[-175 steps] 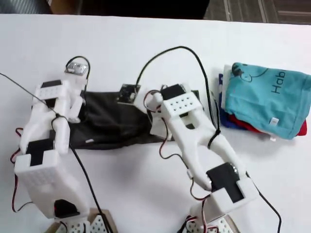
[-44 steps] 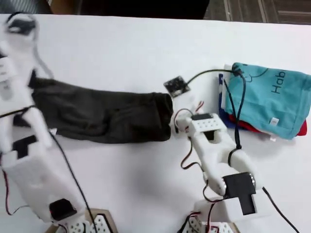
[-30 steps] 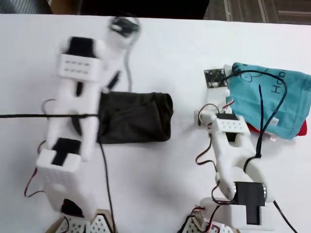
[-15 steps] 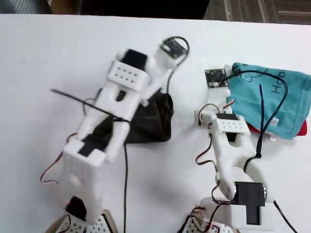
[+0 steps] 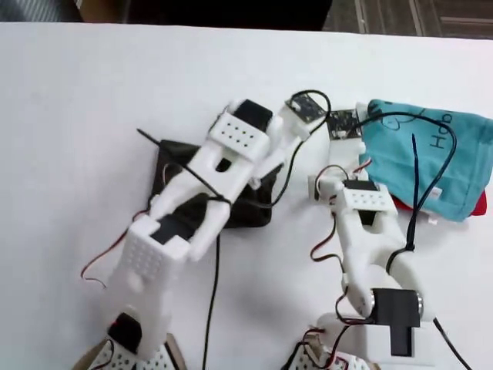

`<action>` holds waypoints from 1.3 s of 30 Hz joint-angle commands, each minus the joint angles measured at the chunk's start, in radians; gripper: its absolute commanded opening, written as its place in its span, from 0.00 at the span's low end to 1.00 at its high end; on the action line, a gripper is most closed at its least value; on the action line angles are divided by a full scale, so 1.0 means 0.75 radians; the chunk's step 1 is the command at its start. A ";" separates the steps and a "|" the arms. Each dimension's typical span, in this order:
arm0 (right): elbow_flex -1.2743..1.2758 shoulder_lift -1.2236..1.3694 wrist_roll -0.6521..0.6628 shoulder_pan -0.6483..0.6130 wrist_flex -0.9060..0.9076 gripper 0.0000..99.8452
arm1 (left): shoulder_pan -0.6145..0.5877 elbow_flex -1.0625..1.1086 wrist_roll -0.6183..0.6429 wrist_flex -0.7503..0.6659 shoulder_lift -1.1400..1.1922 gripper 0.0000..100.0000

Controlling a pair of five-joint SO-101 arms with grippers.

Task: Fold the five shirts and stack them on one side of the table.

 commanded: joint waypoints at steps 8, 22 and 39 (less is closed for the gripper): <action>-0.010 -0.071 -0.014 0.005 -0.017 0.11 | 0.006 -0.015 -0.033 0.033 -0.092 0.23; -0.016 -0.071 -0.008 0.003 -0.009 0.03 | -0.495 -0.007 -0.117 0.049 -0.683 0.02; -1.313 0.161 0.295 -0.416 0.895 0.02 | -1.037 0.517 -0.125 -0.354 -0.532 0.03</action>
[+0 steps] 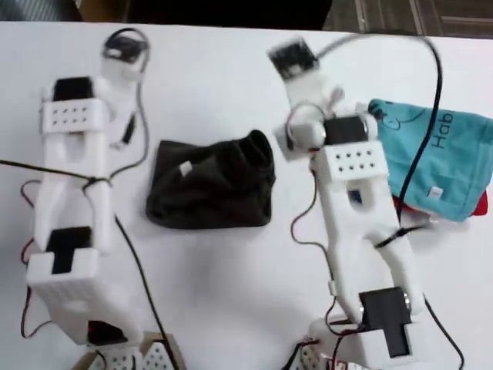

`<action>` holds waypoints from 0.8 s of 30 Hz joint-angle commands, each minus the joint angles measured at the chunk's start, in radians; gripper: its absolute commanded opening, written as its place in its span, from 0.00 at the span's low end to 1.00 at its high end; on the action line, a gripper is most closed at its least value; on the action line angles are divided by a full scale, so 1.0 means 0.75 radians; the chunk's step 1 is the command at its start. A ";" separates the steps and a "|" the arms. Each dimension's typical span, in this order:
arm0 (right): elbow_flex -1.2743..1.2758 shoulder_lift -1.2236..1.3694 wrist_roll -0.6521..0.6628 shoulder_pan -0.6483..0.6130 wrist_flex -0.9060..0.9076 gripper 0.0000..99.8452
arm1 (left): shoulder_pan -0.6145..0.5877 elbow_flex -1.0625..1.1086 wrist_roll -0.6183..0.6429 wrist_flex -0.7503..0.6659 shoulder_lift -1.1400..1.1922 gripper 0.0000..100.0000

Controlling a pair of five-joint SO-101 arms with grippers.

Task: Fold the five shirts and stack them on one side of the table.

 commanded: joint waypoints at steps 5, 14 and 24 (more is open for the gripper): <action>-0.497 0.529 0.041 -0.179 0.075 0.02 | -0.164 0.089 -0.008 -0.090 -0.006 0.03; -1.133 1.098 0.041 -0.287 0.369 0.02 | -0.278 0.118 -0.010 -0.088 -0.006 0.03; -1.436 1.323 0.043 -0.277 0.686 0.02 | -0.276 0.120 -0.012 -0.088 -0.006 0.03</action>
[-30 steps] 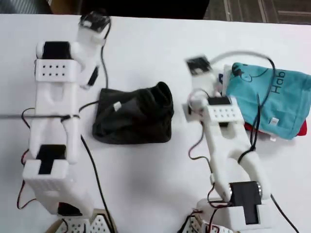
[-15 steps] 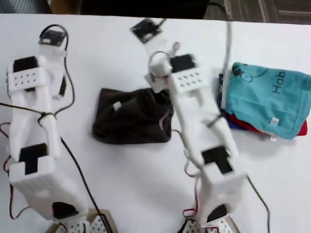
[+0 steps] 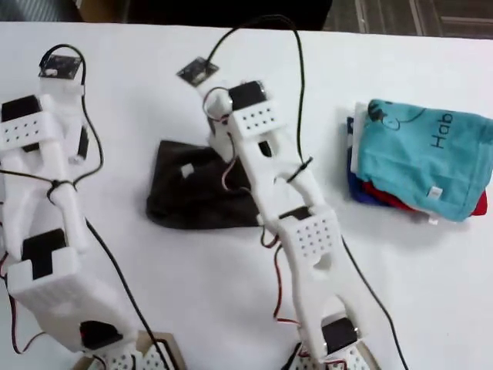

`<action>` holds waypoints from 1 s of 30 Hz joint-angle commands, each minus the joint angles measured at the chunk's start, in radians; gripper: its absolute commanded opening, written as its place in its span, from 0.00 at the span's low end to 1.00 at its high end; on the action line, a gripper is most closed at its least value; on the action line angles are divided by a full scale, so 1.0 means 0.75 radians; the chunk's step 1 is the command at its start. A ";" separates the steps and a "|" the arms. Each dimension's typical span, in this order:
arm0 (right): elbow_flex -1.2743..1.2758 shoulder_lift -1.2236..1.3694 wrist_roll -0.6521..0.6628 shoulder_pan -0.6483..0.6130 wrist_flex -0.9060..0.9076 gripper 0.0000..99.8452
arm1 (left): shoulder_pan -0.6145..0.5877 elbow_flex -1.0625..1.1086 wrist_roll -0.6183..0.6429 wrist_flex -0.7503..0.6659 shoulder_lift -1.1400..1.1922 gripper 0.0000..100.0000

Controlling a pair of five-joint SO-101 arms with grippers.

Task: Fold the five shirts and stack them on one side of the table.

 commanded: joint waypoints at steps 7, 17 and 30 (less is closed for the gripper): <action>0.313 -0.249 0.012 -0.054 0.034 0.02 | -0.012 -0.017 -0.010 -0.014 -0.010 0.03; 0.941 -0.766 0.155 -0.048 0.030 0.02 | -0.012 -0.017 -0.010 -0.014 -0.012 0.03; 0.972 -0.776 0.110 -0.066 -0.508 0.02 | -0.014 -0.013 -0.010 -0.010 -0.016 0.03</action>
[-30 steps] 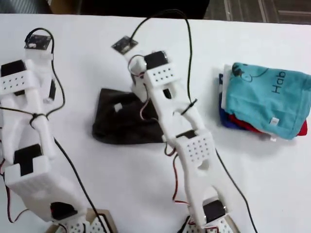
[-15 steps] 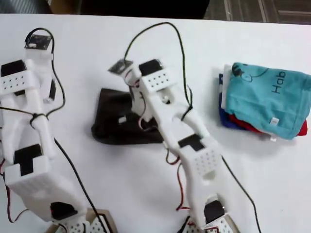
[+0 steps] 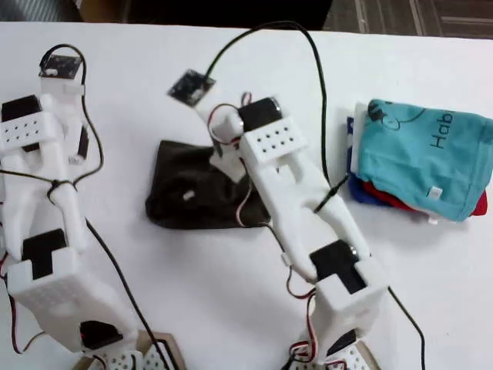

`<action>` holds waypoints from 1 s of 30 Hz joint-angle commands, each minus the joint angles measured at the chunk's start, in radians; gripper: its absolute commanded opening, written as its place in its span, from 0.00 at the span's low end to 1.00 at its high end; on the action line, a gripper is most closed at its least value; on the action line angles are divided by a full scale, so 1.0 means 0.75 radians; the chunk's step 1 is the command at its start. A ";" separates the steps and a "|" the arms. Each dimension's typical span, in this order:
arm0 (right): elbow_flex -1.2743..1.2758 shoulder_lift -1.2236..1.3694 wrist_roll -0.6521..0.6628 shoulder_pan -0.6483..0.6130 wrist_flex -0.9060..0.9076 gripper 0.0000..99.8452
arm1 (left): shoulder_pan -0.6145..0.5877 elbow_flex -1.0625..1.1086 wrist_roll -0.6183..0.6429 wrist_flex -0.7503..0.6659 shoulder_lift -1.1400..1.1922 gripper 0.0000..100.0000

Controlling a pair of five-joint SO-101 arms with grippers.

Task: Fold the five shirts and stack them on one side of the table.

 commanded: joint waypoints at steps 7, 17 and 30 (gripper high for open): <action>-0.430 0.234 -0.039 -0.024 -0.058 0.02 | -0.014 -0.017 -0.010 -0.014 -0.012 0.03; -0.689 0.515 -0.039 -0.142 -0.007 0.02 | -0.012 -0.011 -0.010 -0.035 -0.008 0.03; -0.718 0.588 -0.031 -0.159 0.300 0.02 | -0.014 -0.017 -0.010 -0.035 -0.008 0.03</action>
